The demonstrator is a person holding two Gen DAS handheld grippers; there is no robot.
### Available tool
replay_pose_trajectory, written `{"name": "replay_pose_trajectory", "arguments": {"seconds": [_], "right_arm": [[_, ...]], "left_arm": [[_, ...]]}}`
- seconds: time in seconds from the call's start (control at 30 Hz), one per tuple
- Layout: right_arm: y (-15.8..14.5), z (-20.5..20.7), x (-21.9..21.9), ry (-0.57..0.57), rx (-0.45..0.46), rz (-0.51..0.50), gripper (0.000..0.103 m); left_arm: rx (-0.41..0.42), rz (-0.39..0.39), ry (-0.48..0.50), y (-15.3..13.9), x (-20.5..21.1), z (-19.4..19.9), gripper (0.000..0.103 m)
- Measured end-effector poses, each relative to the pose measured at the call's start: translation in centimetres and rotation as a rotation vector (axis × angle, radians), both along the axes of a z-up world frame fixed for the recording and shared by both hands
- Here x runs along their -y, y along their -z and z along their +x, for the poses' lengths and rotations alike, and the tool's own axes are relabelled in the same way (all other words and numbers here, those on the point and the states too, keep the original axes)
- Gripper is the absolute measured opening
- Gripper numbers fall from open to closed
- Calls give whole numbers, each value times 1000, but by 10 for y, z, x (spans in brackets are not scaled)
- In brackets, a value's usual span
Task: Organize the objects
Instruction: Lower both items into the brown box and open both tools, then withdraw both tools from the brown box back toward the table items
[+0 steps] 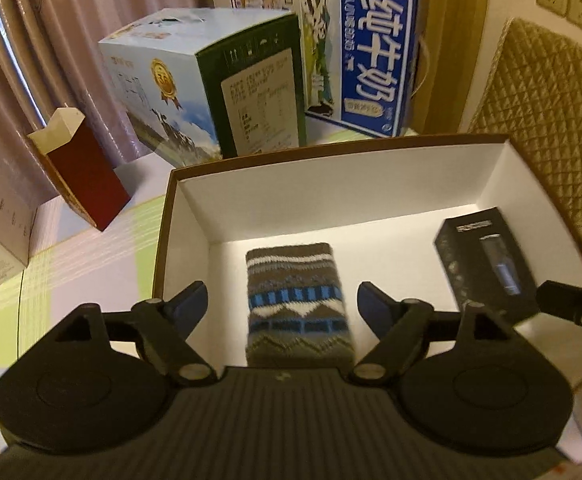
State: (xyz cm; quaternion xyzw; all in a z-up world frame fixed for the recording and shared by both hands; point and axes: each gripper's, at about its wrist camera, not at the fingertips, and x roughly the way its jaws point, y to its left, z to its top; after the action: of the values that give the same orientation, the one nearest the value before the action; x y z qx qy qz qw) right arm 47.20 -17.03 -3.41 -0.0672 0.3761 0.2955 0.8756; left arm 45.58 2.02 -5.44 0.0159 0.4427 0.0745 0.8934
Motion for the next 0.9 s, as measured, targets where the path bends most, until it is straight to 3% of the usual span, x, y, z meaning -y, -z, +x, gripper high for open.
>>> {"name": "replay_pose_trajectory", "arguments": {"seconds": [0.43, 0.9], "right_arm": [[-24, -46, 47, 70, -20, 90, 101], [-36, -103, 73, 51, -40, 134, 101]], "left_arm": [[58, -45, -67, -43, 19, -95, 85], [95, -105, -145, -66, 31, -197, 85]]}}
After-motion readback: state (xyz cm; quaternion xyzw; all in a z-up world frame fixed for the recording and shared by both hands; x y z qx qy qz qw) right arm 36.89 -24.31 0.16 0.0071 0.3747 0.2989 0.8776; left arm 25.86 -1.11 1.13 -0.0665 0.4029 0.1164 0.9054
